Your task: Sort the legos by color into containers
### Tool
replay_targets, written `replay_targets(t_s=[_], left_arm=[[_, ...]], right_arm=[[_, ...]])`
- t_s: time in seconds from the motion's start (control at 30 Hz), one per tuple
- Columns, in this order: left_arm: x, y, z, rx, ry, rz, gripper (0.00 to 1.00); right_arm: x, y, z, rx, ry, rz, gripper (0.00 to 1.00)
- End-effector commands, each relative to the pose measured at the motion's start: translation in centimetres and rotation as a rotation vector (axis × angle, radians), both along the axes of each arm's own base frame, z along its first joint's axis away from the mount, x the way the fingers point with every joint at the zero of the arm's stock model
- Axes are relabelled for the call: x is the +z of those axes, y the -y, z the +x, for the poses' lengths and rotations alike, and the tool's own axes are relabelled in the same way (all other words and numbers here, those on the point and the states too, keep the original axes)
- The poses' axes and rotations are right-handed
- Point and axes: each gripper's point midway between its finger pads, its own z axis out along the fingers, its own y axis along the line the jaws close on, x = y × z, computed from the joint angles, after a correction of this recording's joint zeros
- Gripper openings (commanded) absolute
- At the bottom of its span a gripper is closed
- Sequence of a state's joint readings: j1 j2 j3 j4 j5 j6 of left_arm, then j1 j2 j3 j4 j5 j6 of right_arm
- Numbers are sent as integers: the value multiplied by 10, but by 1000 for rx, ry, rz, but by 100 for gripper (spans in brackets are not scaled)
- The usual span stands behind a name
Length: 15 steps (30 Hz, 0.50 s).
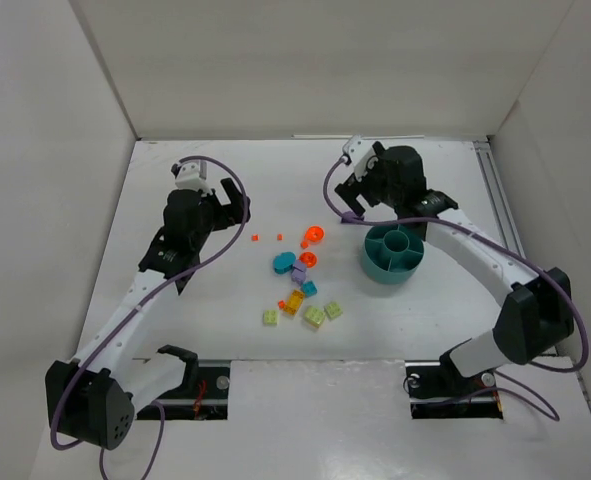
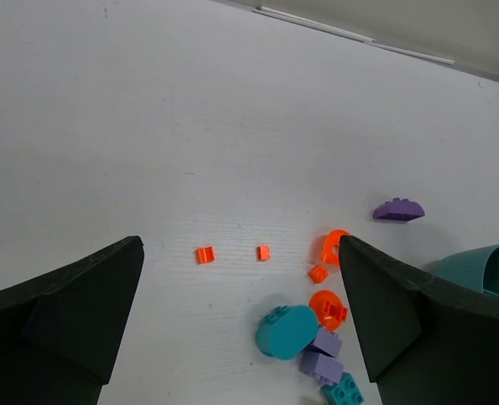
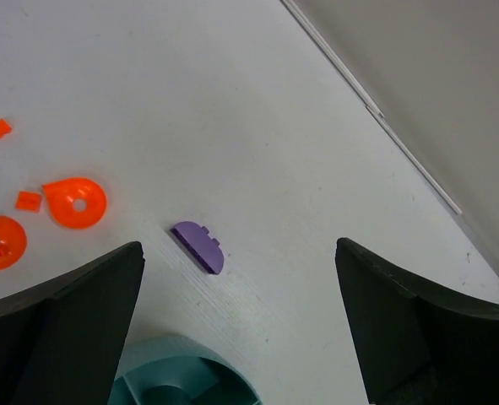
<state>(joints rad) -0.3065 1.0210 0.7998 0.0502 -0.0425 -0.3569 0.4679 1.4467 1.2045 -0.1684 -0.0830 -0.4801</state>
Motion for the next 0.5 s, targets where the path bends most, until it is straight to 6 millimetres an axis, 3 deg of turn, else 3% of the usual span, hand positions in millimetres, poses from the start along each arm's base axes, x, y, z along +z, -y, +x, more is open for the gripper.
replay_targets(t_s=[0.0,0.13,0.33,0.47], left_arm=[[14,0,1,7,57,-25,100],[8,-2,2,11,42,1,100],[8,-3,7,17,43,13,100],[2,-5,12,37,33,22,100]], right_arm=[[19,-6,22,0,83,-73,100],[-4,-24,33,203,-2,-116,100],[-44,-14,53,116,-68,-227,100],[-59,-10,61,126,-60,-299,100]])
